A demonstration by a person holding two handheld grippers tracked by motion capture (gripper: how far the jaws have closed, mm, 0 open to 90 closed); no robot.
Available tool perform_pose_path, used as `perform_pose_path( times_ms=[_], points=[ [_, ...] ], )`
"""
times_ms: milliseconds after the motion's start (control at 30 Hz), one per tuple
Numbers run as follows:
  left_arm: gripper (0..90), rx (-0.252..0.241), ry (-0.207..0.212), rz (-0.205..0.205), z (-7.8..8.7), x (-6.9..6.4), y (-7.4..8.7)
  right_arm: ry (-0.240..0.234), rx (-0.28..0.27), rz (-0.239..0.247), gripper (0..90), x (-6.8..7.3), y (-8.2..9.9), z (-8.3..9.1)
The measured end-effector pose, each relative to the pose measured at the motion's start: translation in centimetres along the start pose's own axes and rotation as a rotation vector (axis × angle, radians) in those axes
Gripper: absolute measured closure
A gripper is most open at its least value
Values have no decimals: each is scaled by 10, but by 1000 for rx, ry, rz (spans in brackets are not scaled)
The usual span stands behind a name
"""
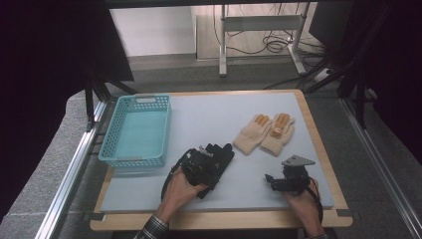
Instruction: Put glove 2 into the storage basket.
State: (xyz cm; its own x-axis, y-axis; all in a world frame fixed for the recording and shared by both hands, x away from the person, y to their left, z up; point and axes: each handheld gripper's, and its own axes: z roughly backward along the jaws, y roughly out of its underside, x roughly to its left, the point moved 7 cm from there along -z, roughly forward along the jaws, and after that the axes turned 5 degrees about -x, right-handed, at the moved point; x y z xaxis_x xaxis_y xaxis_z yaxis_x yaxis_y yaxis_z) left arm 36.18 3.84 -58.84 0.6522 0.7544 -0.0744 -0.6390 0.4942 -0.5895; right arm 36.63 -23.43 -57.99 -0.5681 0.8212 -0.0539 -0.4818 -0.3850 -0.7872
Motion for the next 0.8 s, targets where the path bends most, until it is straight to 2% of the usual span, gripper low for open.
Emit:
perform_pose_path(
  times_ms=[33,233,300,467,533,667,800],
  points=[
    [0,10,-30,-27,-2,-2,1,0,0,-1,136,0,0,0],
    [26,18,-37,2,0,-3,-1,1,0,-1,136,0,0,0],
    [89,22,-42,7,3,-1,-2,1,0,1,136,0,0,0],
    [440,-6,-36,24,12,15,-2,1,0,1,136,0,0,0],
    [544,-13,-32,29,13,18,-2,1,-1,1,136,0,0,0],
    [645,-17,-33,12,15,22,-2,2,-1,1,136,0,0,0],
    [660,-27,-23,14,18,24,-7,1,0,1,136,0,0,0]
  ],
)
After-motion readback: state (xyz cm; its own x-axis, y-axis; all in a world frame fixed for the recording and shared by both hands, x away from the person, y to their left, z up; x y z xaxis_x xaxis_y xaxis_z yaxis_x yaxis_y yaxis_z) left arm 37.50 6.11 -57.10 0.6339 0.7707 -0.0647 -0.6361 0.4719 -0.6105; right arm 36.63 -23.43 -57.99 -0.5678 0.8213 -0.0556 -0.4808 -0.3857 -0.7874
